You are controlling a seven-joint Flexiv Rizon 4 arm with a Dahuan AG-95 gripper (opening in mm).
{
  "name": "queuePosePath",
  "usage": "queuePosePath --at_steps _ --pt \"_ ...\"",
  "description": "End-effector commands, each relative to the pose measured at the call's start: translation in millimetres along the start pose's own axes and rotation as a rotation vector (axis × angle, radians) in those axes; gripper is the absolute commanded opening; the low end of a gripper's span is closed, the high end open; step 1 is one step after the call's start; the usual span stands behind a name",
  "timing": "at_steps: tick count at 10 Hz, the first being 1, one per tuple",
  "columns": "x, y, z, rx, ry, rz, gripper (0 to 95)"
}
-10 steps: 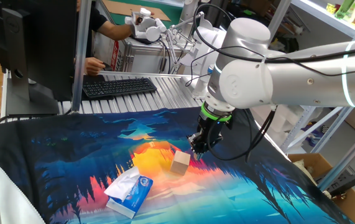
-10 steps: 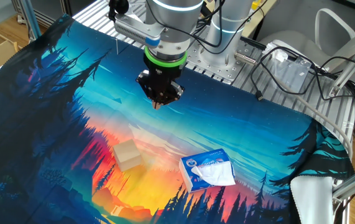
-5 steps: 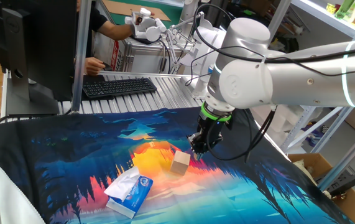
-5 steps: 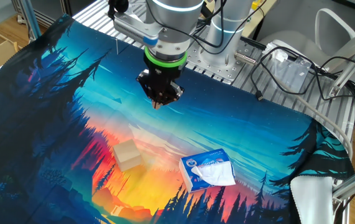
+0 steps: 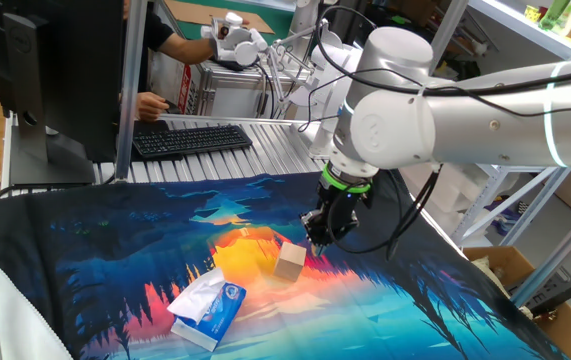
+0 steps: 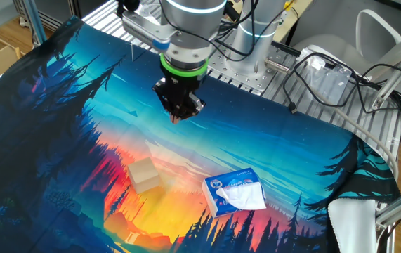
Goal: Pick up one small block
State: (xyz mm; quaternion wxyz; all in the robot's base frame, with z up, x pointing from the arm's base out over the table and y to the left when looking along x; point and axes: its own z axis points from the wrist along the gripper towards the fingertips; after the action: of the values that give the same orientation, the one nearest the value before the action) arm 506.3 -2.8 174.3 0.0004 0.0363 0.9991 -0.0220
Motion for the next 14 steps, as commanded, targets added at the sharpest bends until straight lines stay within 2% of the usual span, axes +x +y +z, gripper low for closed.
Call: queuePosePath --at_steps 1,3,6,8,14 --pt "-14.1 -3.5 -2.6 -0.005 0.028 0.048 0.0" --pt "-22.1 -9.6 -1.4 -0.021 0.030 0.094 0.0" --pt "-33.5 -16.5 0.0 -0.020 0.038 0.147 0.0" --pt "-39.1 -16.7 2.9 -0.026 0.041 0.210 0.0" --pt "-59.2 -14.5 16.9 -0.038 0.046 0.280 0.0"
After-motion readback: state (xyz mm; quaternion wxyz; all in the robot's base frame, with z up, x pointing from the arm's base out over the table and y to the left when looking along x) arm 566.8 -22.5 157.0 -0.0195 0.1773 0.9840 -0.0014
